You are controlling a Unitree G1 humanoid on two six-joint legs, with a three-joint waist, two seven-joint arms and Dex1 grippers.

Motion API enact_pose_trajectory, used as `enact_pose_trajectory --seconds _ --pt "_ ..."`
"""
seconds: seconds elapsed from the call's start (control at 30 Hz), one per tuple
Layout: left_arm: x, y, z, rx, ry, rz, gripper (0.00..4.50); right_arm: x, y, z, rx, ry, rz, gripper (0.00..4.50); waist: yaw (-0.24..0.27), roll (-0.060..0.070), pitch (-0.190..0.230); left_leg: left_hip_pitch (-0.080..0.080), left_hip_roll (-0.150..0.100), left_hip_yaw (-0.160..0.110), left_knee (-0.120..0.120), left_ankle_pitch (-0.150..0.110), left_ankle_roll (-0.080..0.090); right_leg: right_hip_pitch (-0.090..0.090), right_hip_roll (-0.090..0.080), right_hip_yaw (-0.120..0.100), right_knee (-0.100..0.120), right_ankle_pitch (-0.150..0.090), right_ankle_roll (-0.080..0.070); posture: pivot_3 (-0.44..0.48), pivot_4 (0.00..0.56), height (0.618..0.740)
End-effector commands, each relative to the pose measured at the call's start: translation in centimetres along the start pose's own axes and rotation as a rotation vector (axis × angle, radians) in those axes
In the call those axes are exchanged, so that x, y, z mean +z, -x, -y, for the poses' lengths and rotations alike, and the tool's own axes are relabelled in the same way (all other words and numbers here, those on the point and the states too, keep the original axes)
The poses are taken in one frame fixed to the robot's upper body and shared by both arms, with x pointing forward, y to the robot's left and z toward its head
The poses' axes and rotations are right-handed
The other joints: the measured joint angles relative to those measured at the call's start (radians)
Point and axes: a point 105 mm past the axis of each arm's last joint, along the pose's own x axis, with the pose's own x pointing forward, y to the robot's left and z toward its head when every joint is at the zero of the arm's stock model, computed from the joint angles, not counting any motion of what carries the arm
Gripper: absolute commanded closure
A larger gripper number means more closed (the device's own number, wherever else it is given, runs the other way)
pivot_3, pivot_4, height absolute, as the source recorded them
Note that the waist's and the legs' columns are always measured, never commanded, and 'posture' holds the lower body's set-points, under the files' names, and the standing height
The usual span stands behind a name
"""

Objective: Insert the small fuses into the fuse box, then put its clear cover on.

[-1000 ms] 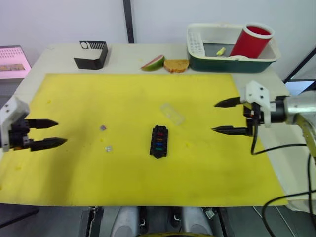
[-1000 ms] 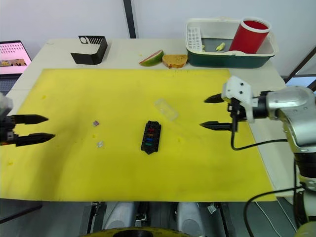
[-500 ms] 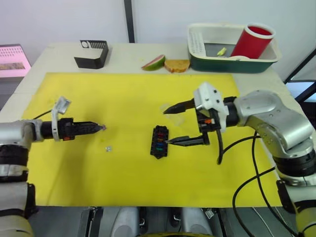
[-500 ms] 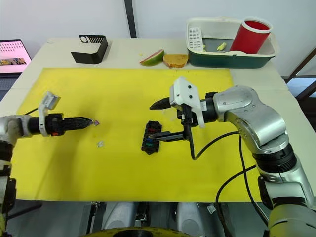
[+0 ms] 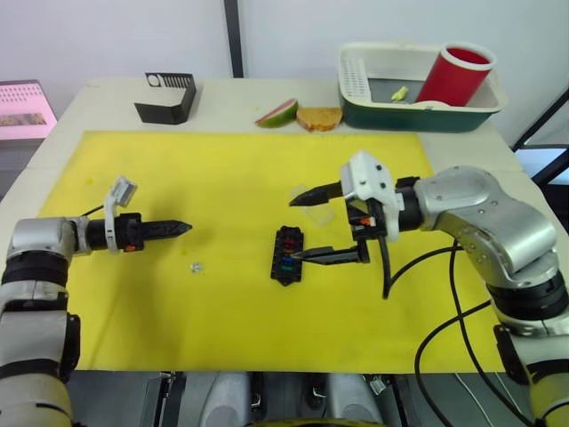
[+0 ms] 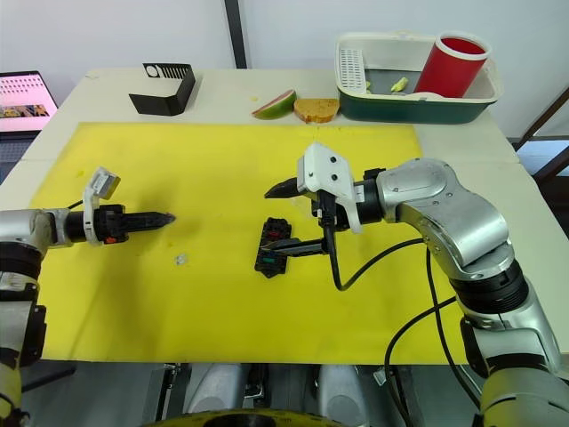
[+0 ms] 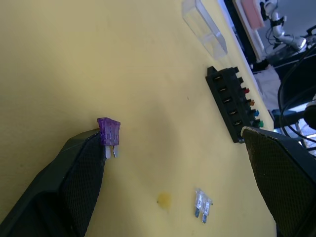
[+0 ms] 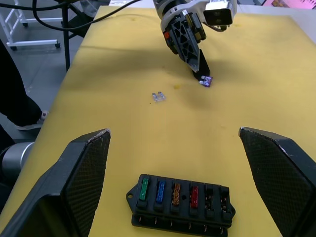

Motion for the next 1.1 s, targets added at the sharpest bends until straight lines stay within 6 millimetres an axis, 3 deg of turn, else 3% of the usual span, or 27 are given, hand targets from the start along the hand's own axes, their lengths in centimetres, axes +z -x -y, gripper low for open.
enact_pose_trajectory --seconds 0.03,0.7,0.8,1.1 --pt "0.1 0.7 -0.7 0.056 -0.002 0.0 0.0 0.9 0.2 -0.2 -0.005 0.056 0.001 0.09 -0.001 0.0 0.0 0.0 0.0 0.0 0.0 0.0 0.0 0.0 0.0 0.0 0.0 0.0 0.0 0.0 0.15 0.74" --pt "0.2 1.5 -1.1 0.094 -0.001 0.027 0.0 0.7 -0.4 0.0 -0.005 0.058 -0.004 0.09 -0.001 0.0 0.0 0.0 0.0 0.0 0.0 0.0 0.0 0.0 0.0 0.0 0.001 0.0 0.0 0.0 0.15 0.74" --pt "-0.2 1.3 -1.2 0.09 0.004 0.015 1.31 0.8 -0.5 0.0 -0.003 0.059 -0.003 0.0 -0.002 0.0 0.0 0.0 0.0 0.0 0.0 0.0 0.0 0.0 0.0 0.0 0.001 0.0 0.0 0.0 0.15 0.74" --pt "-0.1 1.6 -1.6 0.125 0.001 0.027 1.31 0.7 -0.5 0.0 -0.004 0.062 -0.003 0.0 -0.002 0.0 0.0 0.0 0.0 0.0 0.0 0.0 0.0 0.0 0.0 0.0 0.001 0.0 0.0 0.0 0.15 0.74"
